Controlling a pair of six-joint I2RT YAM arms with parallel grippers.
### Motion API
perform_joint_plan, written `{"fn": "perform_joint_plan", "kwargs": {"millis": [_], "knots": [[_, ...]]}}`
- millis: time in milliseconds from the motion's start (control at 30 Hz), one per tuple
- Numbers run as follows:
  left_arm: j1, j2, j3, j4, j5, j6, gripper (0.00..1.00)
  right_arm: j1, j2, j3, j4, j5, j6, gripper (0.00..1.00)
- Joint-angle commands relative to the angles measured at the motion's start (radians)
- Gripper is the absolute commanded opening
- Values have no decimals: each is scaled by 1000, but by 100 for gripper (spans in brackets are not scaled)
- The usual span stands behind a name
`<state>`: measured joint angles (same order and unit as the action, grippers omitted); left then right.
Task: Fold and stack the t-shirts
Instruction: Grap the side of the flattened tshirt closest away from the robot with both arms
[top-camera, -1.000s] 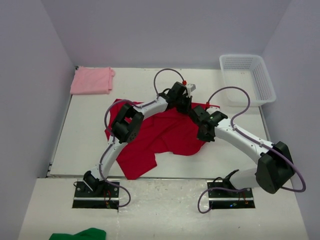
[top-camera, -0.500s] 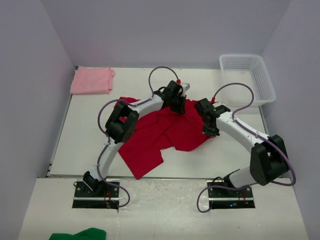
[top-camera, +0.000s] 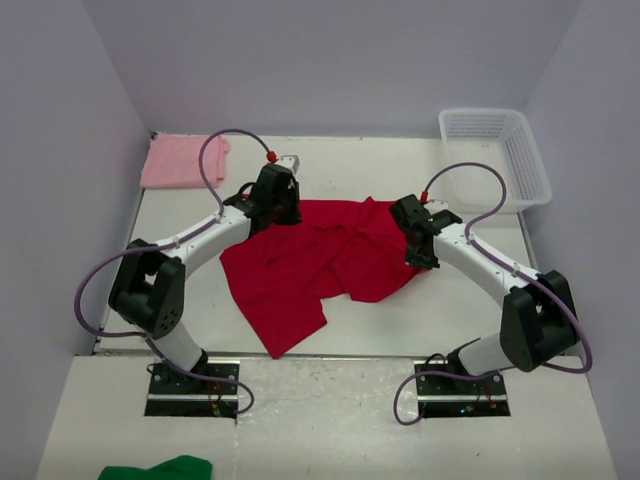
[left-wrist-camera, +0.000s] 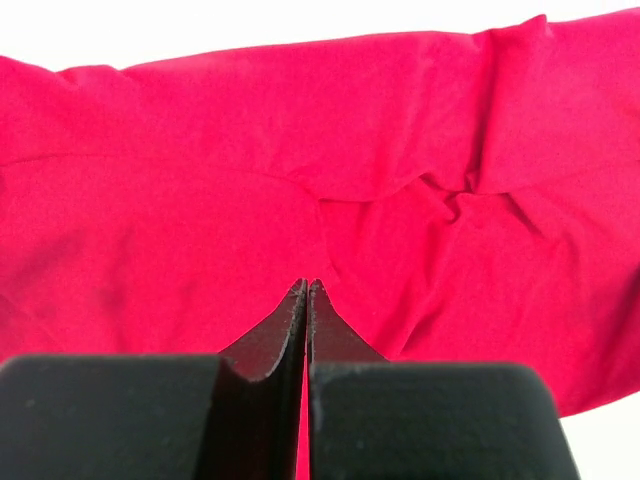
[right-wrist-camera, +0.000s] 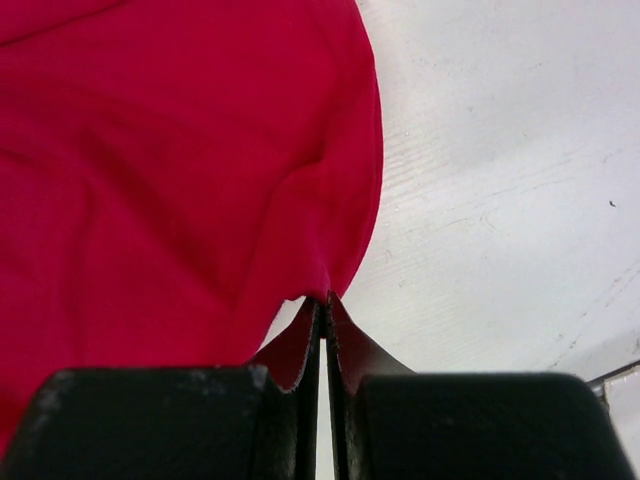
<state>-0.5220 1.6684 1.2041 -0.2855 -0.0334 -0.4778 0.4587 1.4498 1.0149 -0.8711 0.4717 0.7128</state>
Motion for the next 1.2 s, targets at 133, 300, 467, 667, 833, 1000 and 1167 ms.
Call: {"fn": "perform_joint_plan", "kwargs": {"millis": [133,300,467,667,833,1000,1167], "knots": [[68,31,-28,-46,-72,-1,0,-2,-35,34,21,-5,-30,0],[119,56,-54,-40,-85,-16,0,-3,-37,39,20,2,-42,0],[160,85,-60,-78,-131,-50,0,-3,-40,37,20,-1,-47,0],[188,155,-81,-96,-103,-88,0,-3,-48,47,14,8,-47,0],[223,211,-107,-116,-129,-110,0,-5,-52,37,11,13,-44,0],[284,229,-149,-122,-166,-131,0,-3,-52,22,15,-1,-38,0],[312,203,-181,-145,-223,-165,0,-5,-52,14,15,4,-39,0]]}}
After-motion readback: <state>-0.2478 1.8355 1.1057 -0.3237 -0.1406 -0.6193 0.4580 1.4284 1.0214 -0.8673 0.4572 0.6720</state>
